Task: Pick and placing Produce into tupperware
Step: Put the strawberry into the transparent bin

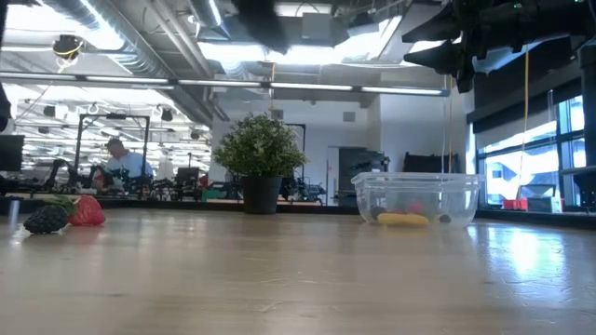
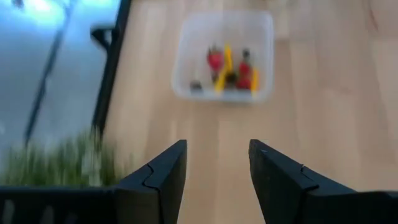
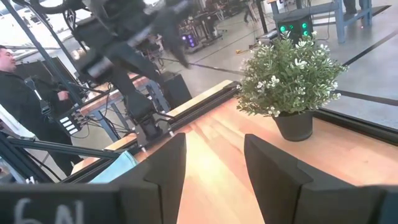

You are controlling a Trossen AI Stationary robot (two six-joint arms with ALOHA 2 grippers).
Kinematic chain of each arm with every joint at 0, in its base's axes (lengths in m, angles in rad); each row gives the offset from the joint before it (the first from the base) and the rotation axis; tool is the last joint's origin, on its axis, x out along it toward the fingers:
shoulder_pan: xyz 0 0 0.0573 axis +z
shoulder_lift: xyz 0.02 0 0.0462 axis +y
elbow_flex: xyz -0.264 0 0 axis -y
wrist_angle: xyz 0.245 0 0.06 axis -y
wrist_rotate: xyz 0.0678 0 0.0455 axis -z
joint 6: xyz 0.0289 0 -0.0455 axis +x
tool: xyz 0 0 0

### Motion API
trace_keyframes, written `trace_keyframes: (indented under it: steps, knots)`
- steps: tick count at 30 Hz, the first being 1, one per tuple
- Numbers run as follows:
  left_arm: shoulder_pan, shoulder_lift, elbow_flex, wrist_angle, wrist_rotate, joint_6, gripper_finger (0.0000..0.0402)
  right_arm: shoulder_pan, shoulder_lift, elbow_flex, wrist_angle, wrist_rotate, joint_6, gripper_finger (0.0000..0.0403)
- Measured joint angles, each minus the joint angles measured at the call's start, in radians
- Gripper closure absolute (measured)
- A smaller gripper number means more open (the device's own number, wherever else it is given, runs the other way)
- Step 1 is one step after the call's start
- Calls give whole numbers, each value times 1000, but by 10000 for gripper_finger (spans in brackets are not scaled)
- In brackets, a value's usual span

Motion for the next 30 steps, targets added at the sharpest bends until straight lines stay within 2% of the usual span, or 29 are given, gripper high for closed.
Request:
trace_keyframes:
  steps: [8, 11, 14, 21, 24, 30]
  knots:
    - [-20, -178, -17, -411, -30, -260, 236, 0, 0, 0, 0, 0, -2, 238]
    - [-52, -233, -67, -520, -74, -352, 232, 0, 0, 0, 0, 0, -2, 238]
    - [-86, -283, -152, -605, -107, -465, 210, 0, 0, 0, 0, 0, -1, 238]
    - [-163, -374, -418, -583, -88, -775, 156, 0, 0, 0, 0, 0, -1, 238]
    - [-203, -378, -503, -570, -61, -951, 150, 0, 0, 0, 0, 0, -1, 238]
    - [-257, -377, -635, -449, -28, -1164, 153, 0, 0, 0, 0, 0, -1, 238]
